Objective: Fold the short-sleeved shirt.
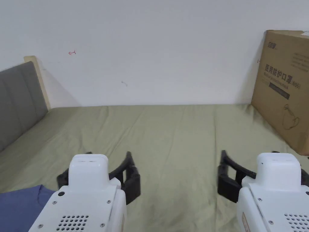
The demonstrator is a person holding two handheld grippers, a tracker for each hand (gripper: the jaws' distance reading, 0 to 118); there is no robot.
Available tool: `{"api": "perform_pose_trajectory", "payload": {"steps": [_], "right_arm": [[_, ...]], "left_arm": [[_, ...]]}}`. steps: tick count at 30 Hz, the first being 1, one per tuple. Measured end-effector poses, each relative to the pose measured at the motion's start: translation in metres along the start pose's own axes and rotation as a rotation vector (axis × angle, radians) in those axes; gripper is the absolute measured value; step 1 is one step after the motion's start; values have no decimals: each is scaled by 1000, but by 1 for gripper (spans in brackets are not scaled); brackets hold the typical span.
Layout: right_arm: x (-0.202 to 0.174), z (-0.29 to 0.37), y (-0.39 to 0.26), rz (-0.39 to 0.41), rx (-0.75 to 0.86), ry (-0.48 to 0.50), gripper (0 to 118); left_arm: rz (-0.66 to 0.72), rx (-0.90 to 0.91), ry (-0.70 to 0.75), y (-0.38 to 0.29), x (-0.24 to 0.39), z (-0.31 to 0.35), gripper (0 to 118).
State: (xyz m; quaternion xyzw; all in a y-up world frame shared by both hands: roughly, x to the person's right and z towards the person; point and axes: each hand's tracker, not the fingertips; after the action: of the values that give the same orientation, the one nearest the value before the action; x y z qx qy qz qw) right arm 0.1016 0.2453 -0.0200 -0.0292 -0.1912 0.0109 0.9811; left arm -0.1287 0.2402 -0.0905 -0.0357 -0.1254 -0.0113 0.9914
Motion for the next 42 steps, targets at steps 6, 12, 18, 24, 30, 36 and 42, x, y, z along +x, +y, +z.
{"api": "perform_pose_trajectory", "payload": {"steps": [6, 12, 18, 24, 30, 36, 42], "right_arm": [[11, -7, -5, -55, -26, -6, 1], [-2, -1, 2, -33, -27, 2, 0], [-15, -7, 8, -23, -53, 85, 0], [-71, -18, 18, -11, -58, 289, 0], [-145, -21, 21, -61, -104, 548, 0], [-173, -24, 5, -21, -160, 633, 0], [-167, -39, -15, -9, -235, 632, 0]], "left_arm": [[9, -11, 23, -1, -4, 0, 0], [42, -37, 15, 1, -6, -5, 0], [76, -46, 33, 7, -20, -1, 0], [98, -21, 209, 16, -76, 30, 0], [95, -49, 440, 15, -134, 67, 0], [132, -139, 472, 1, -161, 58, 0], [262, -272, 395, -33, -195, 5, 0]]}}
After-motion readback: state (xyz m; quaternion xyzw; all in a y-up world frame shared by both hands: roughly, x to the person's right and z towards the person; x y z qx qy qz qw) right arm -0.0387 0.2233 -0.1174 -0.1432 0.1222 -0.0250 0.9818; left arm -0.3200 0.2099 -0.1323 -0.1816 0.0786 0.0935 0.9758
